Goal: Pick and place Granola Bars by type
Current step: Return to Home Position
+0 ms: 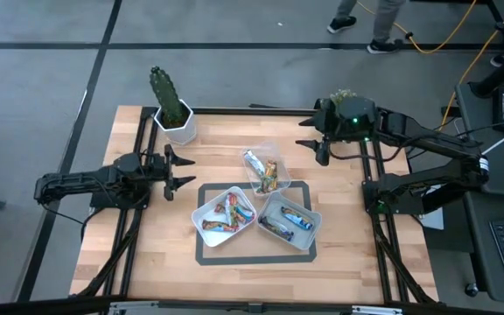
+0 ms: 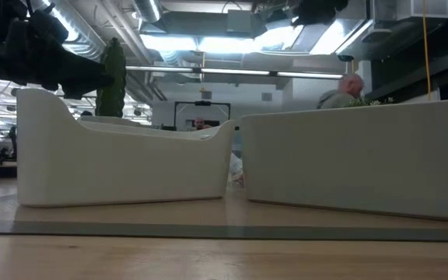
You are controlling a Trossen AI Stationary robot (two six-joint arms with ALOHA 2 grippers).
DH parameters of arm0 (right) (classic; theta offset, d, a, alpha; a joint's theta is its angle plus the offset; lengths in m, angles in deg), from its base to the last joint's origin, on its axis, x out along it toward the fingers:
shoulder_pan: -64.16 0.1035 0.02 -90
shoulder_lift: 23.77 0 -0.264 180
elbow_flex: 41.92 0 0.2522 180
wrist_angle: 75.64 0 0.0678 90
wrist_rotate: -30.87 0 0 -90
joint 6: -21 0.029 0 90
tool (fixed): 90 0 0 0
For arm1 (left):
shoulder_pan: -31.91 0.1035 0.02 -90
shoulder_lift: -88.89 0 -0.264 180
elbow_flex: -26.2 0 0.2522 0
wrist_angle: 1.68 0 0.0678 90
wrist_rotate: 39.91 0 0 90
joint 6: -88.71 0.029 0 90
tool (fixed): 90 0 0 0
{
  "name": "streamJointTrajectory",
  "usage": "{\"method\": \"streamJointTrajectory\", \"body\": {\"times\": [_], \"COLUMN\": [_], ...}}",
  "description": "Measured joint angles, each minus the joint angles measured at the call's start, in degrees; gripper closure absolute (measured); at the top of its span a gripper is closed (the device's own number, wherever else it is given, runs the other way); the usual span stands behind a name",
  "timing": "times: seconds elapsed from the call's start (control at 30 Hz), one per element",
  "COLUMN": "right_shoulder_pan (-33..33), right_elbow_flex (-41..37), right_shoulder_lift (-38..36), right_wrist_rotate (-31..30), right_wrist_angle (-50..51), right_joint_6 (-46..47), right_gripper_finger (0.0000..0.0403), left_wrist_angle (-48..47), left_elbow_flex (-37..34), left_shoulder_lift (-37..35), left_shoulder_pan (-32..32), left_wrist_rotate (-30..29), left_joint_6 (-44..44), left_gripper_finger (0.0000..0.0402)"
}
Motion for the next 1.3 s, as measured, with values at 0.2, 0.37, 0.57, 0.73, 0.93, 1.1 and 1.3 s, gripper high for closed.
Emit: {"method": "streamJointTrajectory", "body": {"times": [0.2, 0.37, 0.57, 0.73, 0.93, 1.1, 1.3], "right_shoulder_pan": [0.02, 1.49, 11.85, 17.69, 18.27, 18.27, 18.29], "right_elbow_flex": [-4.07, -19.76, -40.1, -51.71, -60.16, -65.18, -69.46], "right_shoulder_lift": [-3.61, -13.57, -22.57, -25.56, -30.2, -34.3, -37.76], "right_wrist_rotate": [11.16, 10.73, -5.32, -6.72, -1.04, 0.51, 3.71], "right_wrist_angle": [-12.65, -27.97, -49.4, -57.47, -61.55, -62.93, -62.65], "right_joint_6": [-1.29, 3.72, 9.8, 11.79, 15.18, 14.71, 13.16], "right_gripper_finger": [0.0138, 0.0138, 0.0154, 0.0171, 0.0184, 0.0203, 0.0224], "left_wrist_angle": [0.0, 0.0, -0.02, -0.02, -0.02, -0.02, -0.02], "left_elbow_flex": [-0.01, -0.02, -0.02, -0.02, -0.02, -0.02, -0.02], "left_shoulder_lift": [0.01, 0.01, 0.01, 0.01, 0.01, 0.01, 0.01], "left_shoulder_pan": [-0.01, 0.0, -0.02, -0.02, 0.0, -0.01, -0.02], "left_wrist_rotate": [-0.01, -0.01, 0.01, -0.01, 0.01, 0.01, 0.0], "left_joint_6": [0.02, 0.02, 0.02, 0.02, 0.02, 0.02, 0.02], "left_gripper_finger": [0.0157, 0.0159, 0.0158, 0.0159, 0.0159, 0.0158, 0.0159]}}
